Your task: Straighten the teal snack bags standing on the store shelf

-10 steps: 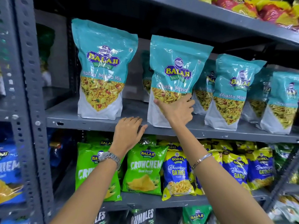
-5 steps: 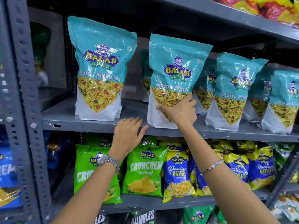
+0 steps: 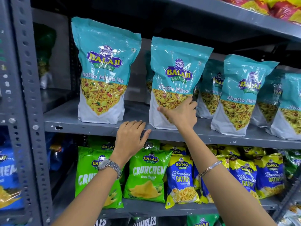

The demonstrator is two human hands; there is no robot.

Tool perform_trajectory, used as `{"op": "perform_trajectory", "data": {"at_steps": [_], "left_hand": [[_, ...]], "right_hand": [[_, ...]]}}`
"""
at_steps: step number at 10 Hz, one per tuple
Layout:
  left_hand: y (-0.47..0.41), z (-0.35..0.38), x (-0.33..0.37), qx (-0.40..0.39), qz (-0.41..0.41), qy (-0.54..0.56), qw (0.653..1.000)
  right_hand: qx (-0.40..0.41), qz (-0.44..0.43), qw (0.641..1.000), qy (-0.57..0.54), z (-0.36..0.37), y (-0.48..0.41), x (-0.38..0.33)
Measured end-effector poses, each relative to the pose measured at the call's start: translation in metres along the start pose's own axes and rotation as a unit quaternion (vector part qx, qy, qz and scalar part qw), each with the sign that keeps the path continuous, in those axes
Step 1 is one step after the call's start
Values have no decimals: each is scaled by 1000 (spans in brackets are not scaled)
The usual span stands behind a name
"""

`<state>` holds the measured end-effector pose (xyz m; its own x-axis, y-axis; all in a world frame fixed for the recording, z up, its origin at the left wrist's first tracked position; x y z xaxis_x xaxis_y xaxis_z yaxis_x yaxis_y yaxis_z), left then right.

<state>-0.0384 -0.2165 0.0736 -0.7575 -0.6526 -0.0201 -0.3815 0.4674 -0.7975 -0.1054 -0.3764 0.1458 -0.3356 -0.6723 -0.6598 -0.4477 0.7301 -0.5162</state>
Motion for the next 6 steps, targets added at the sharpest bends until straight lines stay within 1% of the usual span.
{"op": "perform_trajectory", "data": {"at_steps": [3,4,6], "left_hand": [[-1,-1,0,-1,-5,0,1000],[0,1,0,-14,-10,0,1000],[0,1,0,-1,-12,2,1000]], "right_hand": [[12,-7,1000,5,1,1,3],[14,-6,1000,5,0,2,3],[8,-1,1000,2,0,5,2]]}}
Point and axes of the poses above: each hand's wrist, its own y-axis away from the middle knuckle, its own z-axis out of the palm, x = y × z, the point moved 10 cm from there along -y, towards the middle knuckle, and after that the axes turned 4 degrees about -y, right-handed, at the moved point
